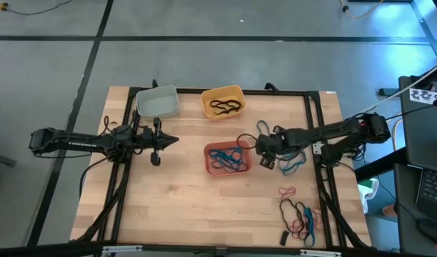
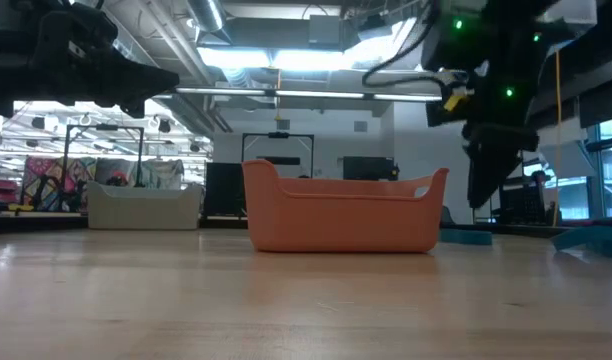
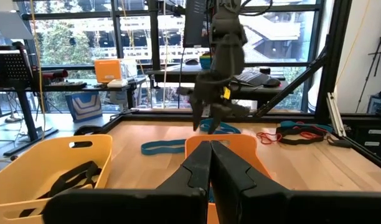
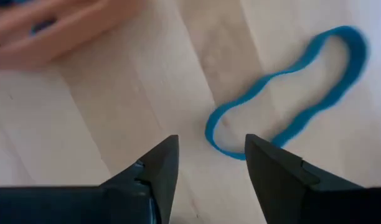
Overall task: Sort rubber bands into baskets
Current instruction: Put the blue rubber band into the orange bin
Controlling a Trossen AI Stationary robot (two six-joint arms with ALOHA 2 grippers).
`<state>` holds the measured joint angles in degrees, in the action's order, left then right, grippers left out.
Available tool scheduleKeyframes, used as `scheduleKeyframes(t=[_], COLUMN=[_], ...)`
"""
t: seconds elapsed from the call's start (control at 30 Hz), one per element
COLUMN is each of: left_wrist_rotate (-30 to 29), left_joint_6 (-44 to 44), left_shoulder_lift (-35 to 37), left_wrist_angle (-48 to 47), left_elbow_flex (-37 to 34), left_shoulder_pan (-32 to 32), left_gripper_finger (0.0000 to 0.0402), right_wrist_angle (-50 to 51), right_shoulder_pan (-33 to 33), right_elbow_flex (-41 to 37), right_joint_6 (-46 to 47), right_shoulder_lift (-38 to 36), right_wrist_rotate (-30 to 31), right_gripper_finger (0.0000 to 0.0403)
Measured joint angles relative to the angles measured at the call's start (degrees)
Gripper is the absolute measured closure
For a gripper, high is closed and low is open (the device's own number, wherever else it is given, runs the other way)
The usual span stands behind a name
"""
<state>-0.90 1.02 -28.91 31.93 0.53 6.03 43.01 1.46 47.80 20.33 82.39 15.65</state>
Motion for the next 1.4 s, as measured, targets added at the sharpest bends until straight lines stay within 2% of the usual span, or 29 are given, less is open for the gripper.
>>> scheduleKeyframes(t=[0.37, 0.63, 0.77, 1.07, 1.13, 1.3, 1.4], left_wrist_rotate=[0.0, 0.0, 0.0, 0.0, 0.0, 0.0, 0.0], left_joint_6=[0.0, 0.0, -0.1, -0.6, -0.6, -0.8, -0.9], left_shoulder_lift=[0.0, 0.0, 0.0, 0.0, 0.0, 0.0, 0.0], left_wrist_angle=[0.1, 0.1, 0.1, 0.5, 0.5, 0.5, 0.5], left_elbow_flex=[0.0, 0.0, 0.0, 0.0, 0.0, 0.0, 0.0], left_shoulder_pan=[0.0, 0.0, 0.0, 0.0, 0.0, 0.0, 0.0], left_gripper_finger=[0.0396, 0.0396, 0.0396, 0.0396, 0.0396, 0.0396, 0.0396], right_wrist_angle=[-14.3, -19.7, -20.6, -20.8, -20.7, -20.7, -21.2], right_shoulder_pan=[-6.8, -6.8, -6.8, -6.7, -6.7, -6.7, -6.7], right_elbow_flex=[-8.4, -12.3, -13.0, -13.1, -13.1, -13.1, -13.1], right_joint_6=[-7.0, -7.0, -5.8, -5.7, -5.7, -4.0, -3.8], right_shoulder_lift=[0.0, 0.0, -0.1, -0.1, -0.1, -0.1, -0.2], right_wrist_rotate=[-6.7, -6.1, -6.3, -6.1, -5.7, -5.1, -5.2], right_gripper_finger=[0.022, 0.0223, 0.0255, 0.0386, 0.0396, 0.0384, 0.0391])
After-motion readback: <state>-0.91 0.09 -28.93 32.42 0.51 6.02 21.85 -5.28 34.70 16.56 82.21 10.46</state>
